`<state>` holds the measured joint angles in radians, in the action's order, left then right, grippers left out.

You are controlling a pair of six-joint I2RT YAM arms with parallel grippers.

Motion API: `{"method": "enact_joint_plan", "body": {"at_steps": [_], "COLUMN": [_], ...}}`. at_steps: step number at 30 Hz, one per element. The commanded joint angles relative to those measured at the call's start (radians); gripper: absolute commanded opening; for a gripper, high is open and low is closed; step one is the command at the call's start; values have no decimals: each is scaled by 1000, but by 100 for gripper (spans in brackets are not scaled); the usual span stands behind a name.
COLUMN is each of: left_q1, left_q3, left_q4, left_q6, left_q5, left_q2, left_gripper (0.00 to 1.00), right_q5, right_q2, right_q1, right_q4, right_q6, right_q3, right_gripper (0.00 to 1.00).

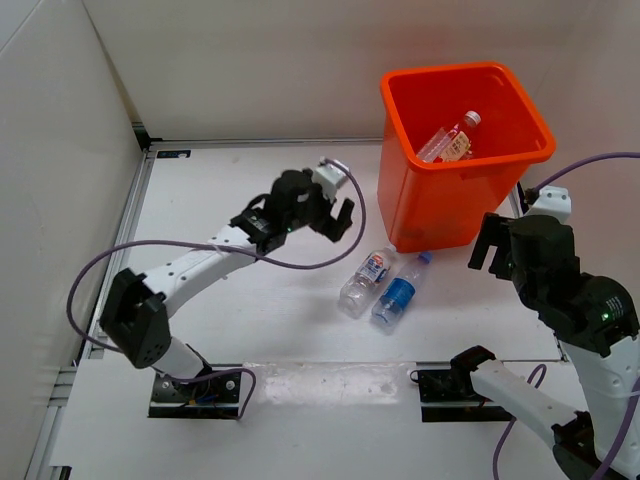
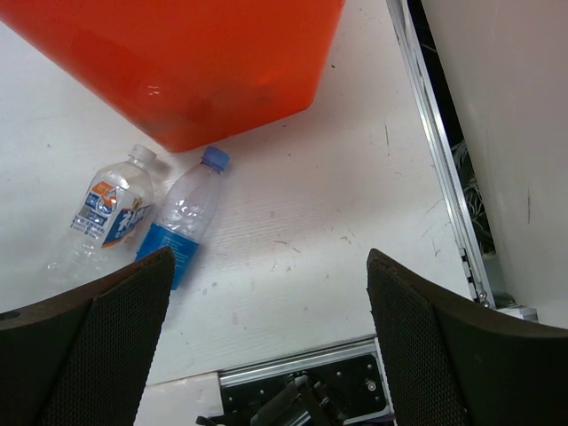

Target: Put the plastic bottles in the bin

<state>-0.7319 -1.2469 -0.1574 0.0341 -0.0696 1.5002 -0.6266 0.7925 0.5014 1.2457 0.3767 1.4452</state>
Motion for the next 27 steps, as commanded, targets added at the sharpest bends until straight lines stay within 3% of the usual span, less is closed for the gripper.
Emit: {"method": "enact_joint_plan", "body": {"at_steps": [1,14,23,27], "left_q1": [-50,-132,-159,-166], "left_q3": [52,-118,-137,-158], "left_q4": [-25,-73,-166,-191], "left_q6": [-76,-154,-178,-184], "left_q5": [-44,-162,-245,-216], "left_q2": [28,273,379,417], "left_gripper": [100,100,100,100], "right_q5": [-19,-27,-35,-35], "right_q2": [-15,-50,-58,-58], "right_q1": [20,43,51,55], "right_q4": [-32,5,14,14], "right_q6": [-13,11,16,11], "right_q3": [-8,-37,-46,-48], "right_gripper": [90,90,90,90]}}
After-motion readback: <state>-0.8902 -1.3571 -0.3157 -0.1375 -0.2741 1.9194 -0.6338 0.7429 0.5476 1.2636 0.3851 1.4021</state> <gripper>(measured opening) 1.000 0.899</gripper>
